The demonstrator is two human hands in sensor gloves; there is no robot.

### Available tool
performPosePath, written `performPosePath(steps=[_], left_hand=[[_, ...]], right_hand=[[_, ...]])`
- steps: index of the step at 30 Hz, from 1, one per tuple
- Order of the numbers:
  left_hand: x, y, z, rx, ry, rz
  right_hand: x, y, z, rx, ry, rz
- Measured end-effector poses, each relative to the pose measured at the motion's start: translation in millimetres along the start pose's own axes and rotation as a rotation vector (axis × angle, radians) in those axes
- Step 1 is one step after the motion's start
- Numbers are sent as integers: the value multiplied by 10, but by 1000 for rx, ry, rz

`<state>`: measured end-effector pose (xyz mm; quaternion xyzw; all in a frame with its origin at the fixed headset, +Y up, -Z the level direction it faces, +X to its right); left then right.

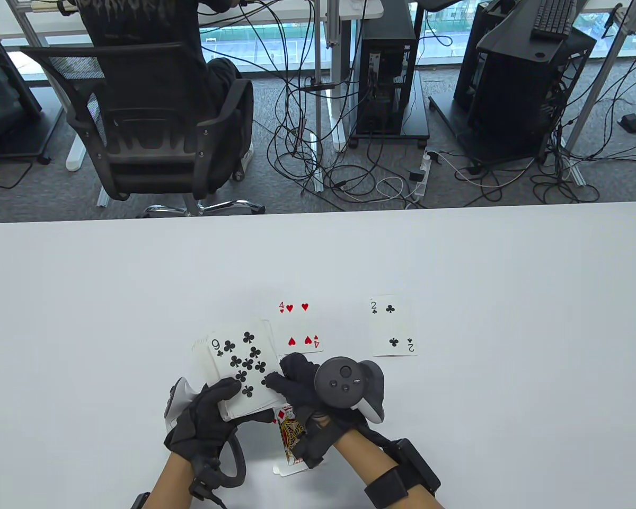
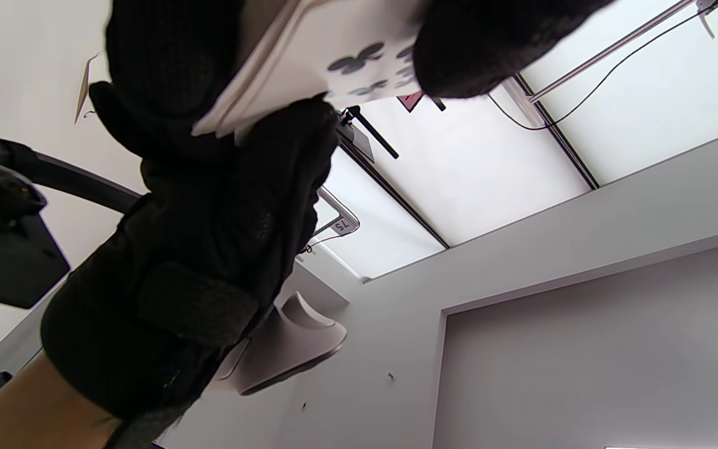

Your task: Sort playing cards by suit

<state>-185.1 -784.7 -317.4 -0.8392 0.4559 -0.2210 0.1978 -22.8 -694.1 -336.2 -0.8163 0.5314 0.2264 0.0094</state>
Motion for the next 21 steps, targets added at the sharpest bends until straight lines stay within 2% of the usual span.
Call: performPosePath(steps=[7, 10, 13, 18, 21], left_hand=[[5, 10, 2, -14, -1, -4], [-2, 8, 2, -18, -1, -4], [-8, 15, 3, -25, -6, -7], [-15, 19, 0, -39, -7, -13], [-16, 22, 0, -42, -4, -9]], right_hand=[[91, -93, 9, 33, 13, 56], [169, -207, 38, 50, 32, 111], [284, -405, 79, 83, 86, 163], [596, -945, 165, 198, 223, 253], [886, -1308, 158, 280, 323, 155]])
Point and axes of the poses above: the tracker on the back of each hand, its own x axis roughly to the little-finger side, its own z axis roughly from the wrist to the fingertips, y = z × x, the point moved 5 cm from there along z, roughly from the wrist to the fingertips, and after that the axes turned 11 degrees about z, right-handed, at the moved point
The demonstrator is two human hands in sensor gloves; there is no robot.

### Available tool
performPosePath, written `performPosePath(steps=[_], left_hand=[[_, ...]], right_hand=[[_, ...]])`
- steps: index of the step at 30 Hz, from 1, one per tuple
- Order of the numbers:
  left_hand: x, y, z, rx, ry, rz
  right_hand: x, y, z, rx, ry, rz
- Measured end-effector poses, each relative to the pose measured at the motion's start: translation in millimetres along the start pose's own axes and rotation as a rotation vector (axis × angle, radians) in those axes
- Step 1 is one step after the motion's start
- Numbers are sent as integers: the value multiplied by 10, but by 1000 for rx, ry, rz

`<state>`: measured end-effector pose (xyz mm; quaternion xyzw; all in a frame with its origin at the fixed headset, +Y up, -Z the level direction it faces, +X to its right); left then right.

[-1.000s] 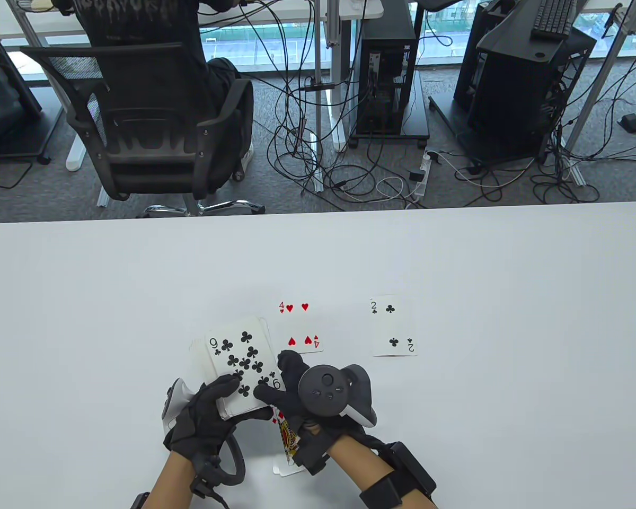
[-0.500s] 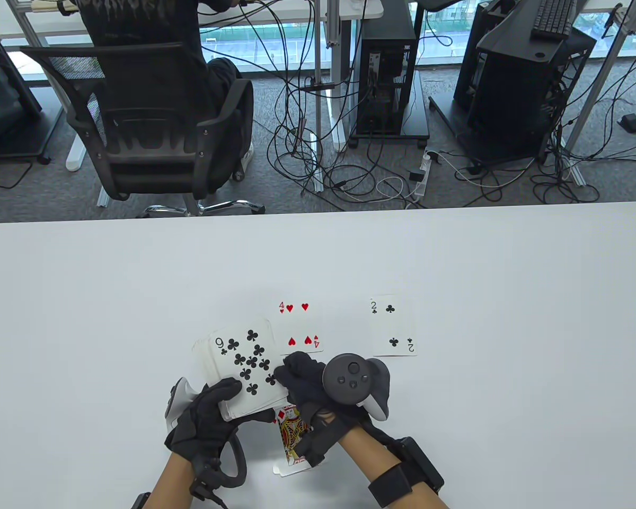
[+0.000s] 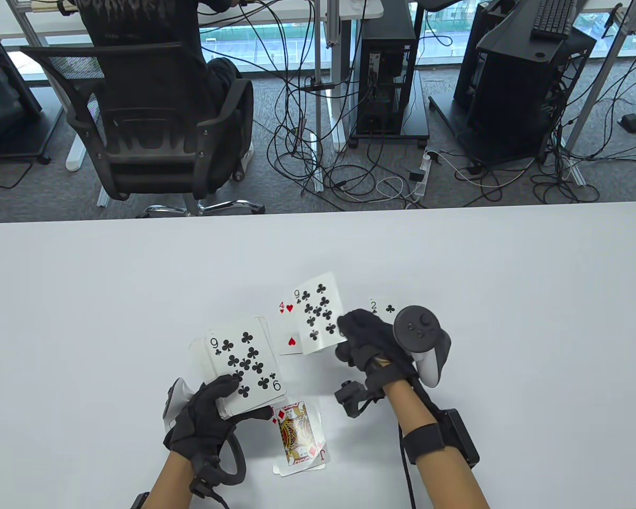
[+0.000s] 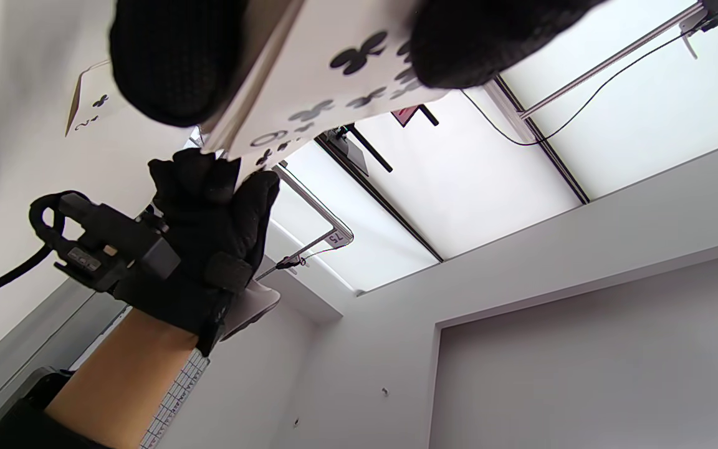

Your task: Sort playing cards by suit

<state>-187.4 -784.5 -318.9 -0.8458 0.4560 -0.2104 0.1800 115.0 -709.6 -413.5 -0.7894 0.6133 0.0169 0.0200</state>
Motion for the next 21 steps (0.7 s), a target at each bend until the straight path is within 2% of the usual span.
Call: performPosePath(steps=[2, 5, 8, 11, 15, 18, 21], left_hand=[[-2, 7, -2, -2, 1, 4], [-5, 22, -3, -7, 1, 14], [-7, 35, -1, -13, 1, 21], [-1, 51, 3, -19, 6, 21], [12, 81, 9, -31, 11, 21], [11, 78, 10, -31, 15, 20], [11, 78, 9, -26, 18, 18]], right_hand=[[152, -230, 86, 69, 48, -119], [371, -468, 173, 111, 133, -294], [559, -570, 216, 119, 216, -451], [691, -565, 231, 128, 285, -606], [804, -453, 278, 64, 336, -858], [803, -365, 327, 37, 343, -952], [835, -285, 354, -20, 408, -1047]])
Point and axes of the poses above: the tracker on the back of each hand, its own x axis roughly to the little-finger side, its own z axis roughly from the wrist to the fingertips, y = z × x, the point moved 5 cm from there along z, roughly from the wrist to the fingertips, and after that the axes turned 11 degrees about z, right-handed, at the moved point
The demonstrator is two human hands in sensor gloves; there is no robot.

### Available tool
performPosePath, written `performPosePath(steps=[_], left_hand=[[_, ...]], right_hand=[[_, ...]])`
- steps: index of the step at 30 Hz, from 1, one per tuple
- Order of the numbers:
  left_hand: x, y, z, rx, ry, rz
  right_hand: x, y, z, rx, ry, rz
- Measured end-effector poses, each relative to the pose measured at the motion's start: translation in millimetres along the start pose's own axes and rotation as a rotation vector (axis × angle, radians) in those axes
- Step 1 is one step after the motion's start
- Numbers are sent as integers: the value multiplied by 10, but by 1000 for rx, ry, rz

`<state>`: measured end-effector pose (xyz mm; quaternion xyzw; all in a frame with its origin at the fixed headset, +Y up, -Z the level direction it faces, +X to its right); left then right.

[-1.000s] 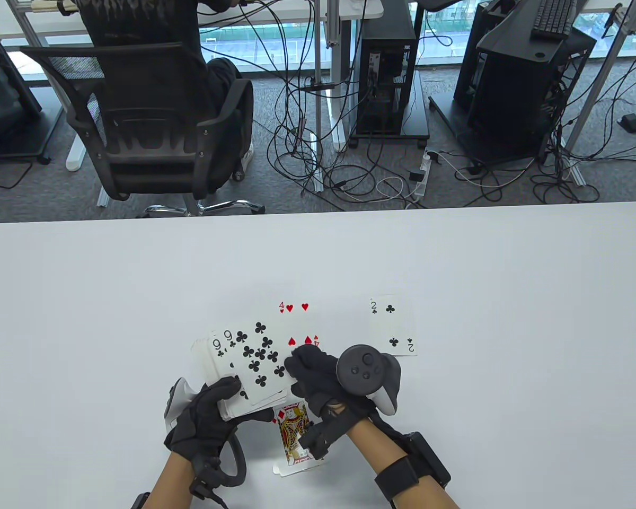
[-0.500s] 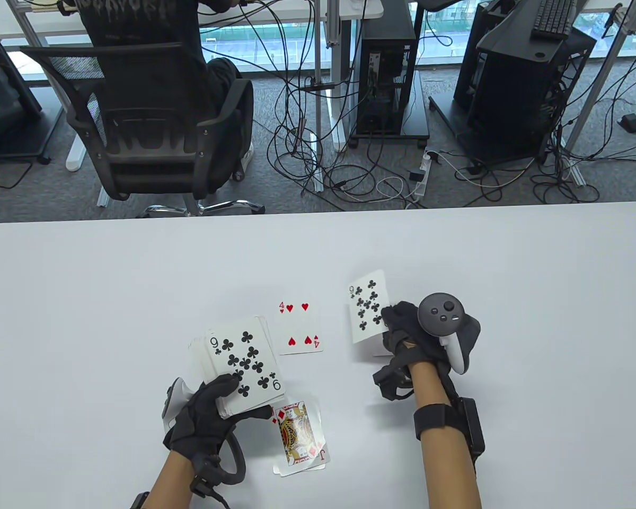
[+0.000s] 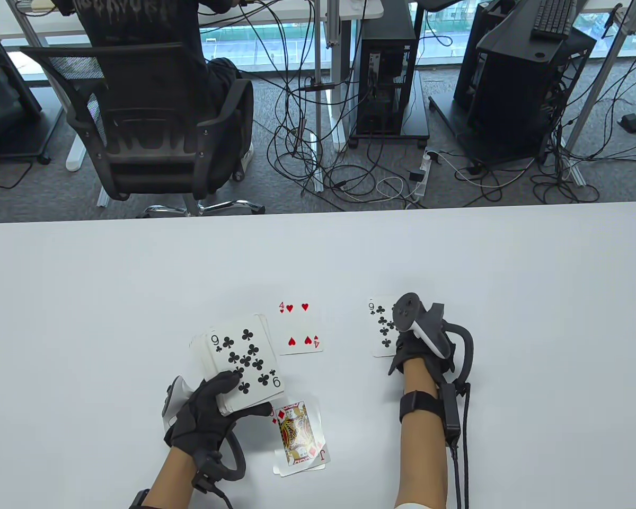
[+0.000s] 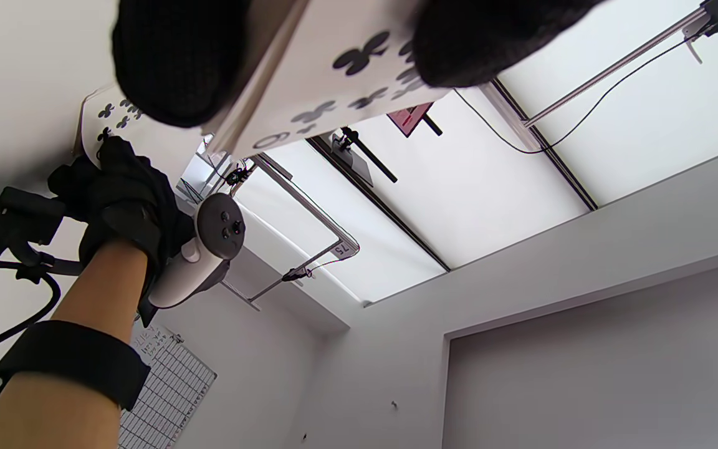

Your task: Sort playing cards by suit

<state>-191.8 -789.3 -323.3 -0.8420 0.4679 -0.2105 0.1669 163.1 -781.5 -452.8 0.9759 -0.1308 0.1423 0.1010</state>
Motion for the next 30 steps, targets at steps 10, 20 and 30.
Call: performPosePath(steps=[10, 20, 30], left_hand=[[3, -2, 3, 2, 4, -2], [-1, 2, 10, 1, 1, -1], [8, 2, 10, 1, 4, 0]], right_hand=[[-113, 88, -30, -29, -1, -183], [-275, 25, -224, 104, -38, -412], [-1032, -386, -959, 262, -580, 143]])
Point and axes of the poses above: the tracker on the back of each hand, its own x axis roughly to the little-finger side, its own z axis roughly from the wrist to the fingertips, y = z × x, the point moved 5 cm from there along z, roughly from the wrist to the fingertips, and after that the axes turned 11 degrees about z, right-handed, at the moved point
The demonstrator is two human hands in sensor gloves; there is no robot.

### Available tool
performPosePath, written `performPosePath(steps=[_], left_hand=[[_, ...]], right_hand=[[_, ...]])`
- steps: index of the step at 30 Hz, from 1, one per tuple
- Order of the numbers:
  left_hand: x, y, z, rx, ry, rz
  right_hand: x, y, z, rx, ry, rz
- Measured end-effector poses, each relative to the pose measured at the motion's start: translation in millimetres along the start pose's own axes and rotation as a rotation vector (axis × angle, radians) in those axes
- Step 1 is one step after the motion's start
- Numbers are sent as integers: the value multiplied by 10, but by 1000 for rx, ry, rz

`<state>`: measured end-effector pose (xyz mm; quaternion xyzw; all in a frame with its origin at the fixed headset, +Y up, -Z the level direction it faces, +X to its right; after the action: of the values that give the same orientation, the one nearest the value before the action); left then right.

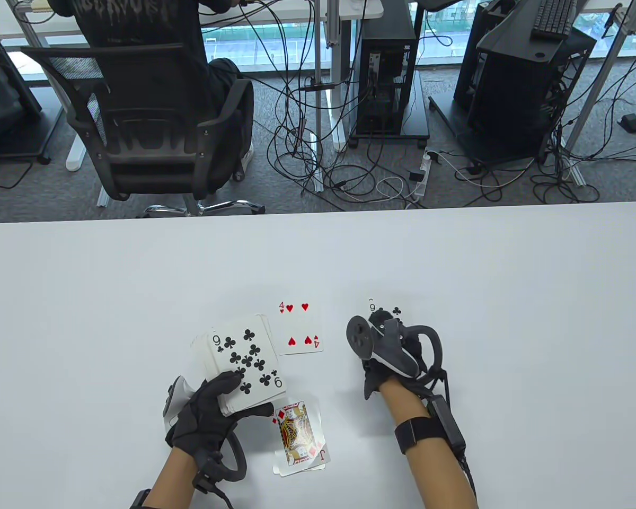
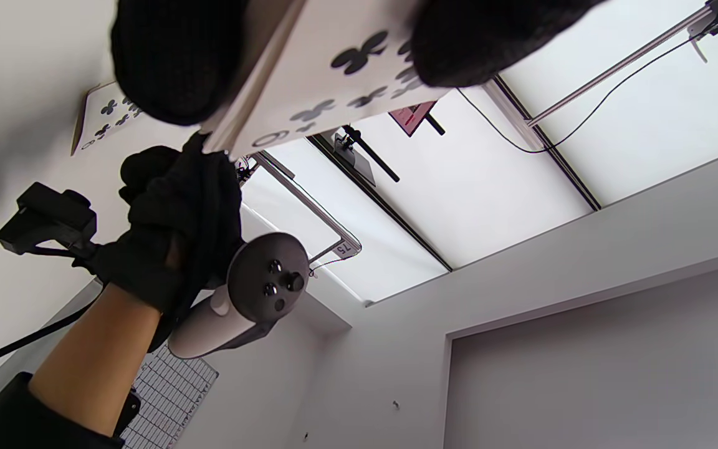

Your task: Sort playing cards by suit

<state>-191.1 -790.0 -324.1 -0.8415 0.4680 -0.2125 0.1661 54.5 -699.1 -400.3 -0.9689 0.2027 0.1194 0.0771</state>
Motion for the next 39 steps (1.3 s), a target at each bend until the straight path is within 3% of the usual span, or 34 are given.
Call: performPosePath(steps=[4, 7, 11, 16, 26, 39], left_hand=[[-2, 4, 0, -2, -3, 3], [5, 2, -2, -2, -1, 2], [10, -6, -4, 3, 4, 2], [13, -7, -4, 10, 2, 3], [19, -21, -3, 32, 3, 17], [41, -38, 7, 46, 8, 14]], right_hand=[[-400, -54, -195, 56, -154, 498], [-619, -14, -311, 21, -201, 677], [-906, 123, -463, -110, -286, 606], [-1054, 206, -549, -124, -338, 505], [-878, 250, -501, -52, -211, 738], [-700, 176, -411, -47, -171, 768]])
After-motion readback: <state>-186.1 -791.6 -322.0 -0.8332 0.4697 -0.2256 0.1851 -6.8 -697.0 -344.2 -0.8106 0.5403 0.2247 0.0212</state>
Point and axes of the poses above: the tracker on the back of each hand, its own x axis roughly to the little-finger side, its own z axis roughly from the wrist to the fingertips, y = z × x, the point moved 5 cm from there along z, roughly from the wrist to the fingertips, and after that the axes turned 11 degrees about z, right-handed, at the moved point
